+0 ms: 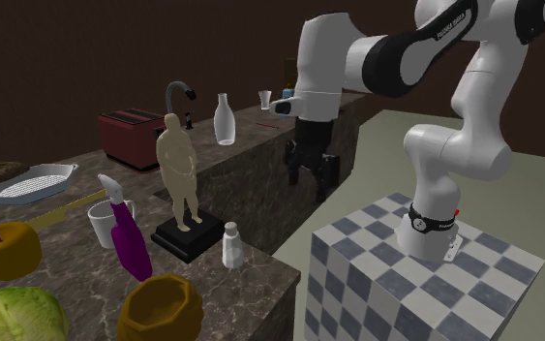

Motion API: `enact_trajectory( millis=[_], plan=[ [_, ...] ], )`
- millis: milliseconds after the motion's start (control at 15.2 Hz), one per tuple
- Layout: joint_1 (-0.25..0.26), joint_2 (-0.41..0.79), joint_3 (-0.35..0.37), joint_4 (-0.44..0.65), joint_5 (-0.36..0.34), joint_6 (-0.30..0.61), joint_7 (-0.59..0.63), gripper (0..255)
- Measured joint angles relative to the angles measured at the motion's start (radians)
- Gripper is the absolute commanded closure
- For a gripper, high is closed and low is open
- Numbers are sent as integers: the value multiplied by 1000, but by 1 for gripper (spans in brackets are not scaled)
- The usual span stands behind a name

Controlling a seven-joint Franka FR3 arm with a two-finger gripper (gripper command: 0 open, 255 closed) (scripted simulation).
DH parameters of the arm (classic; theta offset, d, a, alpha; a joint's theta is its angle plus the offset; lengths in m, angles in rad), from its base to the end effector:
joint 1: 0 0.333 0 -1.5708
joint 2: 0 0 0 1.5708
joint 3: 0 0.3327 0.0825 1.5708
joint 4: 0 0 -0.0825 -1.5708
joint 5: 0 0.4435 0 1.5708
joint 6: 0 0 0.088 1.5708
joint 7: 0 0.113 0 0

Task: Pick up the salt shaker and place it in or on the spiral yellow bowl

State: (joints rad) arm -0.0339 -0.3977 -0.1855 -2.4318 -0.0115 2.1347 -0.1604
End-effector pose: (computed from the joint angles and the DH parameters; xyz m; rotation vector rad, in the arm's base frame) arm 0.4686 -0.1060 0.4404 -3.0935 0.0658 -0.1614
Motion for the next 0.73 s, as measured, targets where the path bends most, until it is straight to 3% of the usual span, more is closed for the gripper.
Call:
enact_trajectory(
  millis=[726],
  plan=[
    [-7, 384, -67, 180, 60, 298, -124, 0]
  ],
)
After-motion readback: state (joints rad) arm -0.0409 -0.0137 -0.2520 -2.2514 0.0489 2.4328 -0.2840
